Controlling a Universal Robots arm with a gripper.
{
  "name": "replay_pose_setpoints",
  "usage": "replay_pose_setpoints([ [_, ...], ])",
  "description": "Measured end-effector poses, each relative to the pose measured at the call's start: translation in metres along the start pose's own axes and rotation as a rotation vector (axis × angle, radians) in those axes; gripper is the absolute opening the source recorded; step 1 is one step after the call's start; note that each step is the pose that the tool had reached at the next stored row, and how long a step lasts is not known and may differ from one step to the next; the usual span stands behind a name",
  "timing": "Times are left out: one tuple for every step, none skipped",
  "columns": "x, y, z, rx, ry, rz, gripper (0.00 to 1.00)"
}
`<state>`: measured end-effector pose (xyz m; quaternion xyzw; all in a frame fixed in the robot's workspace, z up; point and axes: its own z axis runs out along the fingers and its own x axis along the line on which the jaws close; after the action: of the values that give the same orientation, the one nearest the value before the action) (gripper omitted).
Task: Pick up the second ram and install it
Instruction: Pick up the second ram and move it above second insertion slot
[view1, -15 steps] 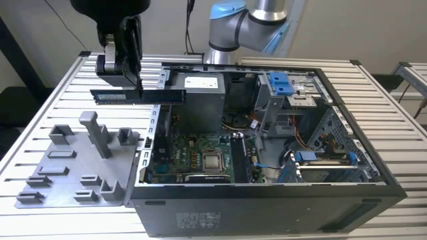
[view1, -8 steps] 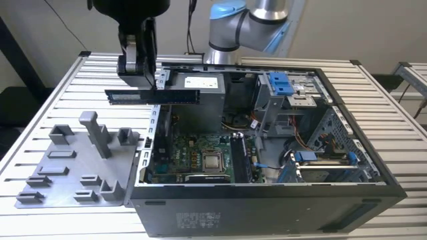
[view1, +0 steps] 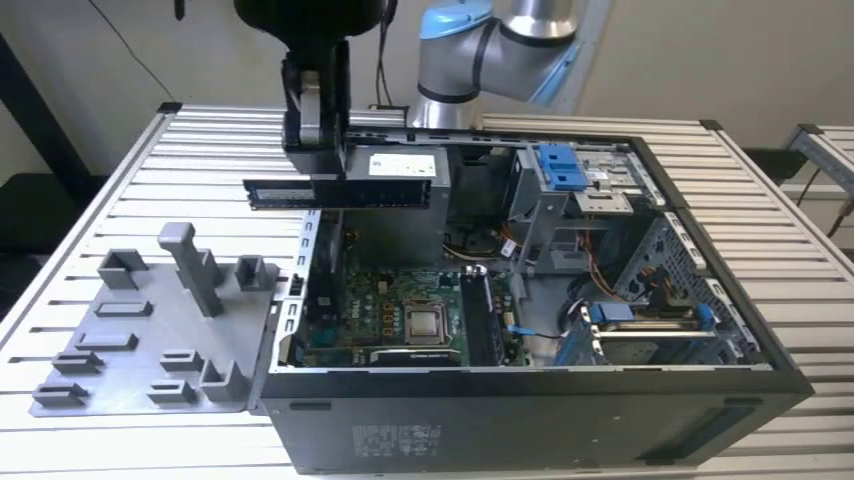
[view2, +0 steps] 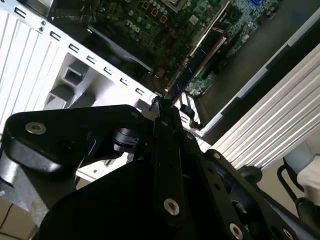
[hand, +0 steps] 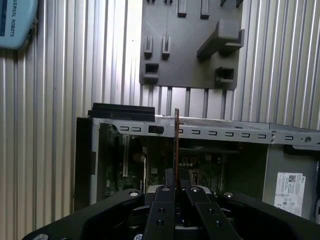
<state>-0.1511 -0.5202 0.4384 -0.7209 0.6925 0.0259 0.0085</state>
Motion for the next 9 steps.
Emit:
replay_pose_setpoints([
  [0.0001, -0.0029, 0.0, 0.0, -0.0001, 0.0, 0.14],
  [0.0002, -0.0055, -0.0001, -0.0001, 0.0, 0.0, 0.14],
  [0.0003, -0.0082, -0.0002, -0.0001, 0.0, 0.0, 0.14],
  [0.0004, -0.0111, -0.0003, -0.0002, 0.0, 0.0, 0.14],
  [0.0006, -0.0141, -0.0003, -0.0003, 0.0, 0.0, 0.14],
  [0.0007, -0.0168, -0.0004, -0.0003, -0.0001, 0.0, 0.14],
  [0.0008, -0.0195, -0.0005, -0.0004, -0.0001, 0.0, 0.14],
  [0.0009, -0.0222, -0.0005, -0.0004, -0.0001, 0.0, 0.14],
  [0.001, -0.0249, -0.0006, -0.0005, -0.0001, 0.0, 0.14],
])
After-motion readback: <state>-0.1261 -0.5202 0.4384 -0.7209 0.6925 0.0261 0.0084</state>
